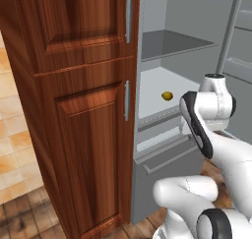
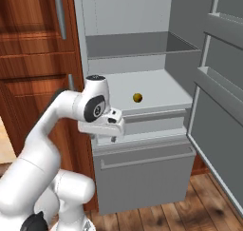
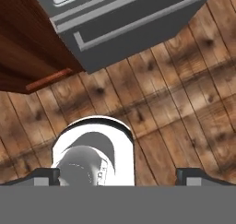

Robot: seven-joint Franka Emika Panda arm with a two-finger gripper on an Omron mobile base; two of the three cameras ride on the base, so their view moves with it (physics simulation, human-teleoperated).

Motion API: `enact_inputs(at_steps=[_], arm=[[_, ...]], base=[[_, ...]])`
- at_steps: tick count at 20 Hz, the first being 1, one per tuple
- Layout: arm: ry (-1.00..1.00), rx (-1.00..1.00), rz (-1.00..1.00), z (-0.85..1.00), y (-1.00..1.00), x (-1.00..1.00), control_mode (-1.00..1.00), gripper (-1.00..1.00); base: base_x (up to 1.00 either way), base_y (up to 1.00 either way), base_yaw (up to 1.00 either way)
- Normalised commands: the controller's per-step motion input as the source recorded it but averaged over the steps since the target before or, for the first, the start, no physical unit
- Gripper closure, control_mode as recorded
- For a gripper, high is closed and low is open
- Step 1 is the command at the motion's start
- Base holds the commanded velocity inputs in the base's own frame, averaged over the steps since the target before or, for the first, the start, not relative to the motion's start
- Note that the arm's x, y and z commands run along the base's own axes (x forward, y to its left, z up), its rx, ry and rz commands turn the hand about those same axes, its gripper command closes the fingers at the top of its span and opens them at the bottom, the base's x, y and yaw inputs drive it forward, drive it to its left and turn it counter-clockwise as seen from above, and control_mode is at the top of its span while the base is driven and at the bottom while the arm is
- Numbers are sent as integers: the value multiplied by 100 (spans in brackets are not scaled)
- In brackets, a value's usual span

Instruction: Retrieve a lemon from the fridge and place it on the cutting board with the fish.

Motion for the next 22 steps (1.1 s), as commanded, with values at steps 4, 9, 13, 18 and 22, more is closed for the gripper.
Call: enact_inputs(at_steps=[4, 9, 13, 18, 22], arm=[[-10, 0, 12, -31, 21, -74, -100, -100], [-1, 0, 7, -2, 37, -17, -100, -100], [0, 0, 5, 0, 3, 1, -100, -100], [0, 0, 1, 0, 0, 3, -100, -100], [0, 0, 3, 0, 0, 7, 100, -100]], base=[[0, 0, 0], [0, 0, 0], [0, 0, 0], [0, 0, 0], [10, -18, 20]])
